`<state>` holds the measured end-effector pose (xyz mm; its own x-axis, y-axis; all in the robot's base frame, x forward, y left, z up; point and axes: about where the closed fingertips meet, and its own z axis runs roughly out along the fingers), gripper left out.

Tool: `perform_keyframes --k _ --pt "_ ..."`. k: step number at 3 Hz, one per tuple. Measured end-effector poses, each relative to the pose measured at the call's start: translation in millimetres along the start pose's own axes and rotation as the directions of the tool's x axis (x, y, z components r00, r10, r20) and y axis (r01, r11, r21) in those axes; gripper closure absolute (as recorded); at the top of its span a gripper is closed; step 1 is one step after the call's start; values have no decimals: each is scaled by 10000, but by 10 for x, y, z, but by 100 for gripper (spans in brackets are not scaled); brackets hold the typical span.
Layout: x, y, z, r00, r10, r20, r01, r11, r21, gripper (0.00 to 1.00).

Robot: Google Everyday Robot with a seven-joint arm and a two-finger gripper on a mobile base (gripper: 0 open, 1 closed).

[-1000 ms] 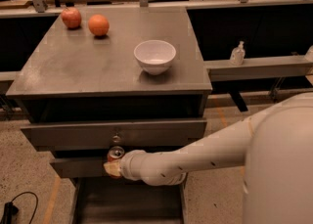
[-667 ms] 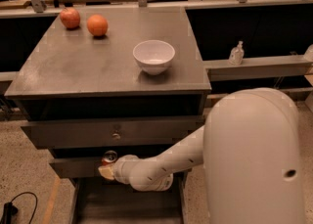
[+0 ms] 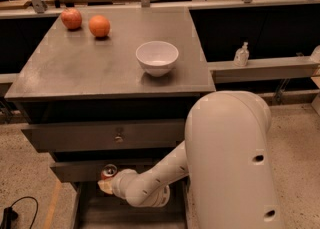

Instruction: Place coke can into bottom drawer

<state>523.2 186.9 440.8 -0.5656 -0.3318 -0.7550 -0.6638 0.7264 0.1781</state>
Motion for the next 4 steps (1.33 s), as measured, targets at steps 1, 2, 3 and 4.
perform_keyframes --k 1,2,3,4 --pt "240 74 -4 9991 35 -421 -37 10000 -42 100" --pt "705 239 90 9912 544 -1208 -552 9985 -31 100" --pt "1083 214 209 9815 1089 -1574 -1030 9937 450 100" --pt "1399 15 444 9769 1828 -1108 -1694 9782 1200 100"
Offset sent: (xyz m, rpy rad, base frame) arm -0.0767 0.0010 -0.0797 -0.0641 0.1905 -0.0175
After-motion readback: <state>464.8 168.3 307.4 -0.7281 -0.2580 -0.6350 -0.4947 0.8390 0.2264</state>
